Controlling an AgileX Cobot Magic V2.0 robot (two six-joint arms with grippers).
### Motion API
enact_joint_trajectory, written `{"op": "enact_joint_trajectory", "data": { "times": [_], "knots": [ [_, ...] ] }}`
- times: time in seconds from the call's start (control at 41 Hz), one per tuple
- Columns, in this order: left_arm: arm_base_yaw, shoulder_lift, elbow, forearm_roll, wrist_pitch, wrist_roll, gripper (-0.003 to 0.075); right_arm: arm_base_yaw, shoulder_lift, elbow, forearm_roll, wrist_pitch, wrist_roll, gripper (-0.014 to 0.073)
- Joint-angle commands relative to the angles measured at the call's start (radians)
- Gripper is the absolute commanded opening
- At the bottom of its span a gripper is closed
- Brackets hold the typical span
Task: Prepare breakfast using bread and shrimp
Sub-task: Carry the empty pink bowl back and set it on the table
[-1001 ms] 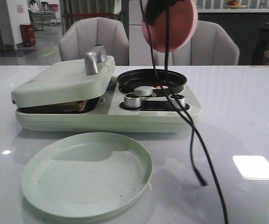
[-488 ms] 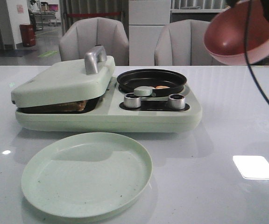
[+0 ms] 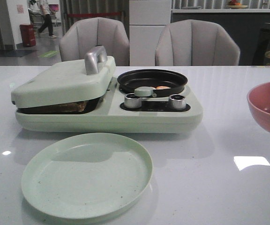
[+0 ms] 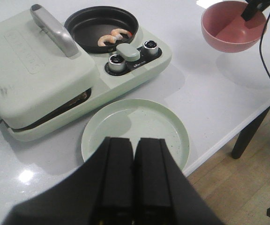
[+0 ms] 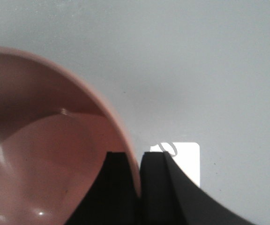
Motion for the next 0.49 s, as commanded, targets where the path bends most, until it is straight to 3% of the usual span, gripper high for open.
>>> {"op": "enact_joint_trajectory", "data": {
  "times": [0.0, 0.342, 0.464],
  "knots": [
    [-0.007, 0.005, -0.027, -0.025, -0.073, -0.007, 0.0101, -0.017, -0.035, 0.013, 0.051, -0.127, -0.038, 0.0045],
    [-0.007, 0.005, -0.027, -0.025, -0.073, -0.007, 0.0101, -0.011, 0.084, 0.019, 0.058, -0.183, -0.038, 0.0052],
    [-0.007, 0.005, -0.027, -0.025, -0.073, -0.007, 0.0101, -0.011, 0.103, 0.019, 0.058, -0.181, -0.038, 0.0141]
  ]
}}
